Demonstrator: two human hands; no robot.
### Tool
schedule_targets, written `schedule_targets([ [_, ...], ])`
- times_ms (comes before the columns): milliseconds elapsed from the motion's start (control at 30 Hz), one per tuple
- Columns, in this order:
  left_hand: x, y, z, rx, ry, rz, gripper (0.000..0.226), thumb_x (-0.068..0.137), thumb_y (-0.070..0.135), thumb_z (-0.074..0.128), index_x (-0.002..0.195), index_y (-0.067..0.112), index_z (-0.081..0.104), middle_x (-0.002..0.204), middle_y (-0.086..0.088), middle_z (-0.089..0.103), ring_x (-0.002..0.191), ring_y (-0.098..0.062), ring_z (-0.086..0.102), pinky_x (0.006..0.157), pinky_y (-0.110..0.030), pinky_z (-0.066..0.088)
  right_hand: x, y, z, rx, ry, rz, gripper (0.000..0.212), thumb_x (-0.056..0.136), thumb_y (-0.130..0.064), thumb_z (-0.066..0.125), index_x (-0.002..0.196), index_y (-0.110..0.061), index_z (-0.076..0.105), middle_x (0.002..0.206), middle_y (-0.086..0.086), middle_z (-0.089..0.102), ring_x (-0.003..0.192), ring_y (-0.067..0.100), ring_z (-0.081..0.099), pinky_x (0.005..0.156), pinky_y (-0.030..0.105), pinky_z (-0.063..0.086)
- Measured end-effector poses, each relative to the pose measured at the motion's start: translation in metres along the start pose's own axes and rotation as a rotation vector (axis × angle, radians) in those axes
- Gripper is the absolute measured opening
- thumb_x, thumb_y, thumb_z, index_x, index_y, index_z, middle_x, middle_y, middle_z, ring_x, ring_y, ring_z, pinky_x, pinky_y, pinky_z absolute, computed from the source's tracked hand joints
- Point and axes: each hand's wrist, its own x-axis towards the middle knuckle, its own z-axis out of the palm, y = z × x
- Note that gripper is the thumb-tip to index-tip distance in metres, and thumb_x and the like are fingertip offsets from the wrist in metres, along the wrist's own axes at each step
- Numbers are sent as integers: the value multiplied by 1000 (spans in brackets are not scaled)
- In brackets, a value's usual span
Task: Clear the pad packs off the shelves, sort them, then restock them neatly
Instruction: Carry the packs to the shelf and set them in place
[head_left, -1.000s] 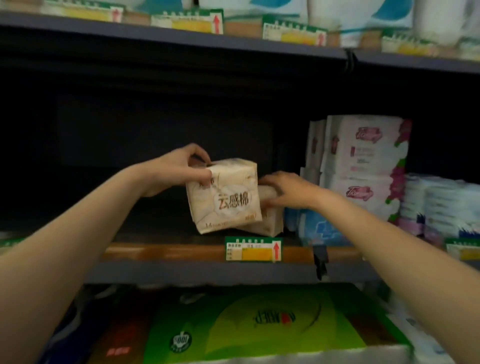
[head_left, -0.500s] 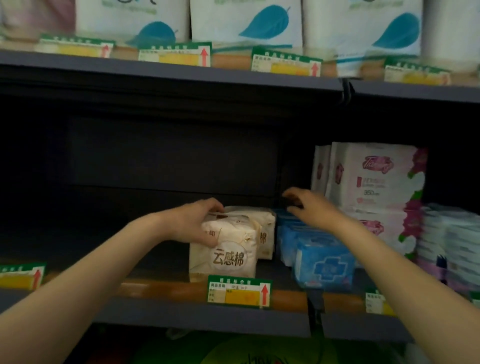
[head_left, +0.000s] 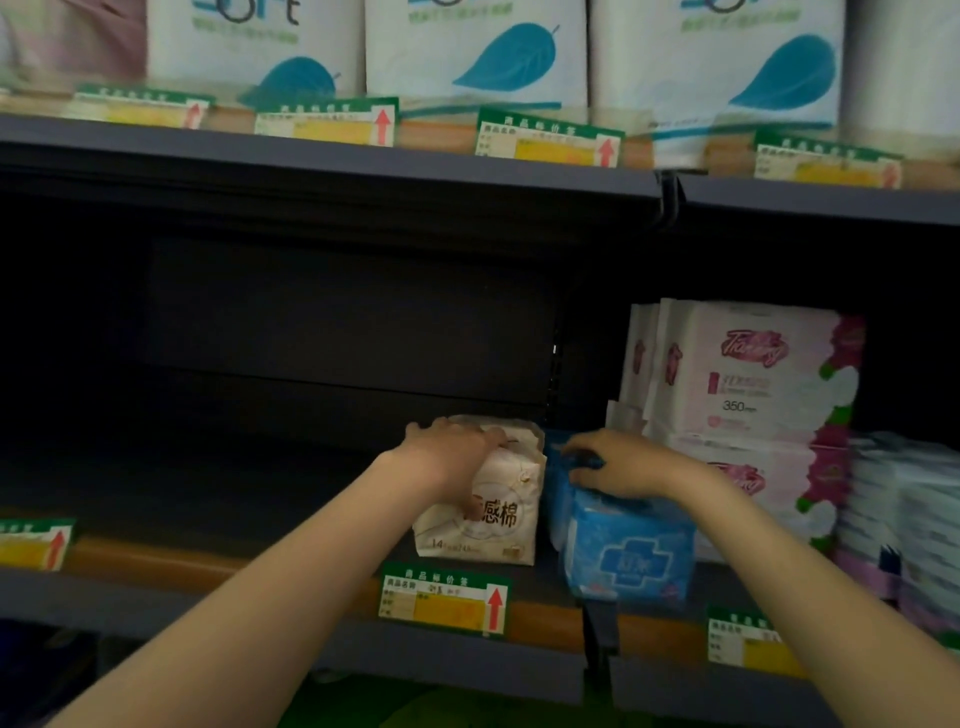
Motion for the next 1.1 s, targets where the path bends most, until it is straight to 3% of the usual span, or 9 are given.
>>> schedule_targets([
  [333,34,-10,13,4,9,-82,78,85,29,65,146,28,17,149,-5,32,137,-30,24,109,-52,22,27,-5,-10,-24,-116,4,49,95,-31,51,141,-18,40,144,3,43,129,19,43,106,28,36],
  [467,47,-15,17,-13,10,-99,78,85,29,66,146,27,17,148,-8,32,137,-32,25,108,-50,25,60,-14,-9,17,-114,-32,44,99,-32,42,140,-17,42,145,4,41,129,20,41,108,29,33],
  [633,56,-21,25,-102,25,-63,79,85,26,66,147,27,17,149,-7,30,138,-31,22,109,-46,30,98,-1,20,-116,-179,123,41,100,-19,33,139,-13,43,141,9,46,120,24,49,101,33,41],
  [800,58,-22,26,-147,16,-43,81,86,24,66,148,26,14,152,-6,25,141,-31,13,111,-47,28,101,3,25,-102,-124,162,41,97,-17,35,136,-7,45,138,11,47,118,26,51,97,30,44],
  [933,53,-20,29,-170,45,-52,79,86,24,65,148,27,15,154,-4,20,142,-31,10,109,-50,31,75,-5,11,41,-15,76,47,98,-7,32,145,-15,34,151,9,32,134,24,35,107,25,28],
  [1100,35,-26,33,-294,147,-121,88,82,31,69,148,32,12,155,-6,5,139,-38,10,109,-50,31,35,-28,-5,112,6,-101,39,101,-14,38,140,-18,43,144,4,42,129,18,41,92,13,30],
])
